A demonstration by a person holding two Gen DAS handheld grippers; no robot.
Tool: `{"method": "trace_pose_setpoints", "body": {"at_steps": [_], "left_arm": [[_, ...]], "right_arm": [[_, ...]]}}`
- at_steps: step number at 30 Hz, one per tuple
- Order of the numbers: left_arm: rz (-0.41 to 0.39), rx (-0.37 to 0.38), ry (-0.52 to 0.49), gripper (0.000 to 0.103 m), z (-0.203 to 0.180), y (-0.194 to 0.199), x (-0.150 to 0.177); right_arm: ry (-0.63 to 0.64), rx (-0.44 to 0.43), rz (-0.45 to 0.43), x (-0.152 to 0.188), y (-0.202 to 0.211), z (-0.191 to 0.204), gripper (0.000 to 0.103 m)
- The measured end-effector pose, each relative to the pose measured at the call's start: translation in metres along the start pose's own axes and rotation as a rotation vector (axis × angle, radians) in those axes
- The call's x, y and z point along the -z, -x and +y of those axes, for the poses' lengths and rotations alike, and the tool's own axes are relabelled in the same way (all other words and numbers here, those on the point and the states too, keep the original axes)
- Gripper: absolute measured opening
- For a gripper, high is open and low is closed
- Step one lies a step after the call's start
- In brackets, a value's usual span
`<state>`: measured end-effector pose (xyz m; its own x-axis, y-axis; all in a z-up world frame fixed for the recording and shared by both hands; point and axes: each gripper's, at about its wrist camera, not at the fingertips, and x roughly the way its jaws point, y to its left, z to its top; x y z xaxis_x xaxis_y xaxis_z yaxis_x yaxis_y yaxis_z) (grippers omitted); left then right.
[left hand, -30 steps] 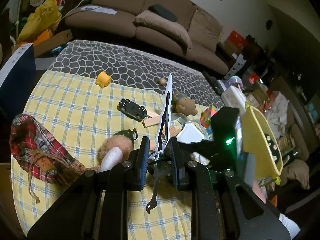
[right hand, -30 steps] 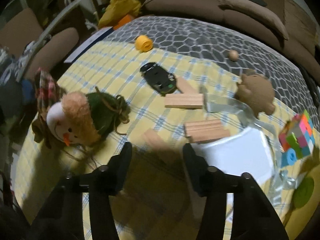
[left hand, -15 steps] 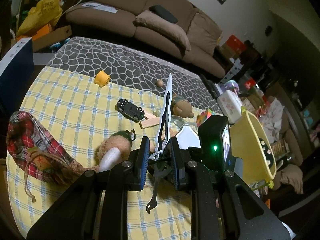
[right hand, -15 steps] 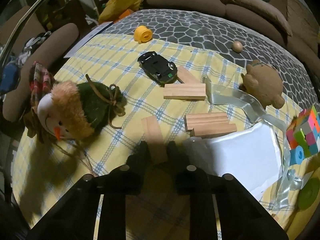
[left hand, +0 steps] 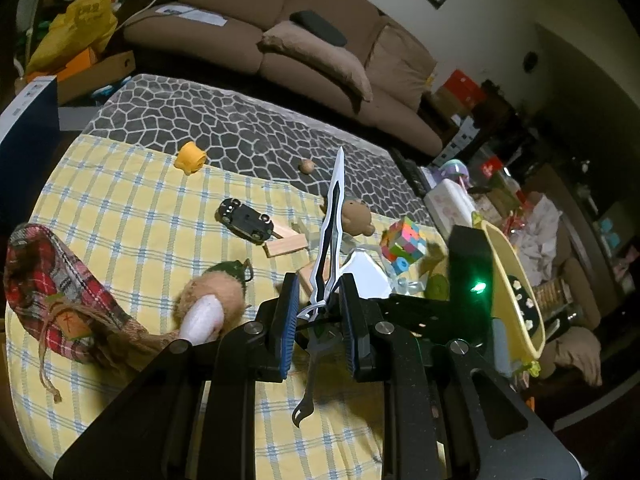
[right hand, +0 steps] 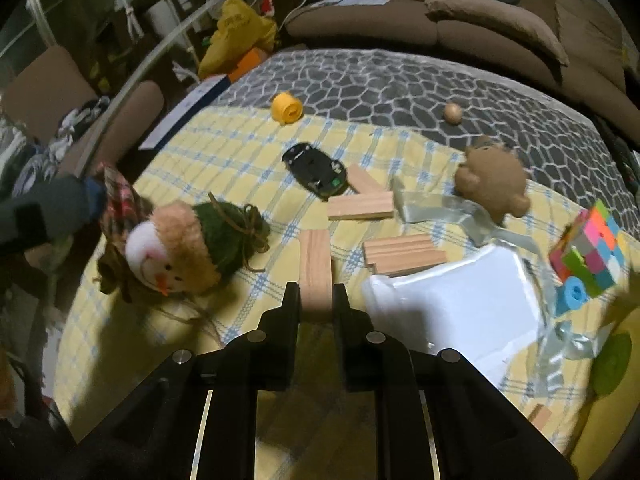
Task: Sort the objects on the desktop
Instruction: 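Carry the toy knife and wooden block over the yellow basin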
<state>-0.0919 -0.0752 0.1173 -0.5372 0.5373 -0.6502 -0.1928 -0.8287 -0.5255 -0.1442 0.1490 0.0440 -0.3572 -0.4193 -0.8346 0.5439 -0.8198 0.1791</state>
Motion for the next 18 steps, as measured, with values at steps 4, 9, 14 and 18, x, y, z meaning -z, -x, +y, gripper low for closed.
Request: {"method": "trace_pose_setpoints", "body": {"at_steps": [4, 9, 14, 18], "left_arm": [[-0.002, 0.010, -0.002, 0.019, -0.004, 0.001, 0.000], [0.001, 0.018, -0.022, 0.019, -0.012, 0.000, 0.002], [0.013, 0.048, -0.039, 0.019, -0.023, -0.002, 0.006], [0.030, 0.076, -0.064, 0.019, -0.039, -0.007, 0.012]], "right_arm": [[-0.034, 0.003, -0.025, 0.000, 0.020, -0.008, 0.015], [-0.071, 0.007, -0.074, 0.001, 0.056, -0.021, 0.015], [-0.148, -0.002, -0.122, 0.009, 0.094, -0.041, 0.015], [-0.185, 0.009, -0.149, 0.020, 0.121, -0.058, 0.015]]}}
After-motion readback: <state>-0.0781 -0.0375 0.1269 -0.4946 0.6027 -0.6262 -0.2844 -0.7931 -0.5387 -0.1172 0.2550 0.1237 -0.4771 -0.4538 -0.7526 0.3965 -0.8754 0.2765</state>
